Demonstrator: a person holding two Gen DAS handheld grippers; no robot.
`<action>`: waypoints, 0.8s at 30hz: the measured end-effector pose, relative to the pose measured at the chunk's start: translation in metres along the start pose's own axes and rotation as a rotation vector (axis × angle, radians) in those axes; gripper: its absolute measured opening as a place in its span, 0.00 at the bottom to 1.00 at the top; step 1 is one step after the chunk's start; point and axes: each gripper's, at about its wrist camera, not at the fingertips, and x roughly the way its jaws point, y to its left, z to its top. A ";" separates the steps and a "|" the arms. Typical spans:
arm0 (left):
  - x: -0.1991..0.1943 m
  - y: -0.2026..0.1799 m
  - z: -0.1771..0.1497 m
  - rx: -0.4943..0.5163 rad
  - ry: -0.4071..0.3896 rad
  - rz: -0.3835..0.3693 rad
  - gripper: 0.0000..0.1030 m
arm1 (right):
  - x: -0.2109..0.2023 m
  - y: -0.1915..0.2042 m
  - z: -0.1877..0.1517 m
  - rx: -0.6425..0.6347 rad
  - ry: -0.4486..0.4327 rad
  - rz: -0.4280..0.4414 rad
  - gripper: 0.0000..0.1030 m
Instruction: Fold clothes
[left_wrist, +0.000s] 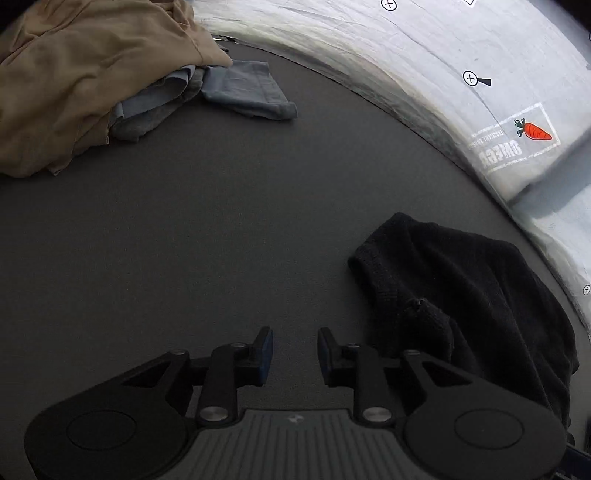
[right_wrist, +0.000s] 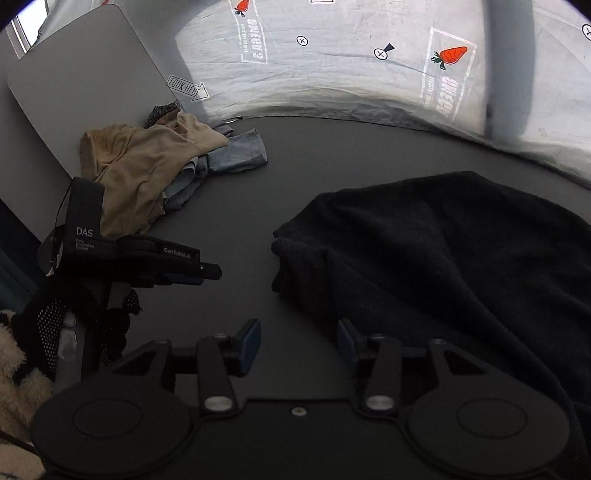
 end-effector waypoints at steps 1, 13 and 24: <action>-0.004 0.008 -0.013 0.000 0.015 -0.020 0.39 | -0.003 -0.005 0.002 -0.001 -0.021 -0.026 0.54; 0.037 -0.067 -0.011 0.066 0.156 -0.334 0.52 | -0.038 -0.166 0.006 0.306 -0.090 -0.498 0.61; 0.066 -0.128 -0.021 0.206 0.218 -0.218 0.58 | -0.028 -0.241 -0.014 0.384 -0.056 -0.641 0.64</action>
